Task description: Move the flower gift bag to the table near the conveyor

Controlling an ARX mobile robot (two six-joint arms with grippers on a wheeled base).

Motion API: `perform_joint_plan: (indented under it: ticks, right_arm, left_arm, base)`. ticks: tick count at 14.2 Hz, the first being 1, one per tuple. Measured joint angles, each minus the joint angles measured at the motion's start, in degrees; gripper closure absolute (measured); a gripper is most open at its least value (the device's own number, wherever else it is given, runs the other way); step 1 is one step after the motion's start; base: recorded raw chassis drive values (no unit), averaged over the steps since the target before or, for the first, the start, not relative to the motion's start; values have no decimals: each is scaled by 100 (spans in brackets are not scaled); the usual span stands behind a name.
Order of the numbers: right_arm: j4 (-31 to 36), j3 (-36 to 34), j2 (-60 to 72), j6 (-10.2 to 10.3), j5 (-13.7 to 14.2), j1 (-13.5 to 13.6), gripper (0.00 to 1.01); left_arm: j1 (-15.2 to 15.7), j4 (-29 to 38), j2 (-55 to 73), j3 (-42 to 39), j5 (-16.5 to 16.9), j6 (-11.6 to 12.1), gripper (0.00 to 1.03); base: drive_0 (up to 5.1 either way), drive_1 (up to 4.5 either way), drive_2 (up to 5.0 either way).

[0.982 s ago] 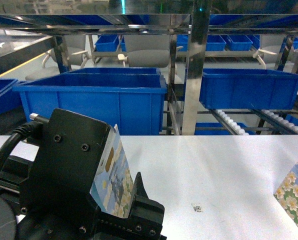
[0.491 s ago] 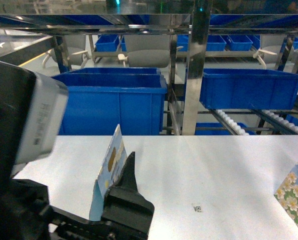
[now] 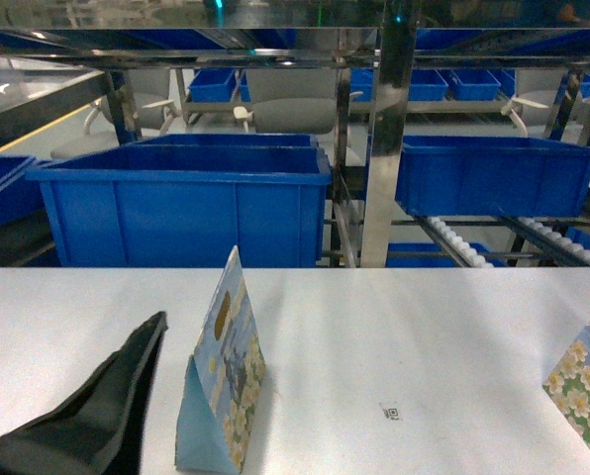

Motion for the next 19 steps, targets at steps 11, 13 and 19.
perform_joint_plan:
  ticks: [11, 13, 19]
  right_arm:
    - [0, 0, 0, -2, 17, 2, 3]
    - [0, 0, 0, -2, 17, 2, 3]
    - [-831, 17, -748, 310, -879, 111, 53]
  left_arm:
    - [3604, -6837, -7753, -177, 2756, 166, 5]
    - [3604, -6846, -7753, -177, 2756, 166, 5]
    - [3910, -7388, -7639, -52, 2774, -404, 61]
  base:
    - [0, 0, 0]
    - [0, 0, 0]
    - [0, 0, 0]
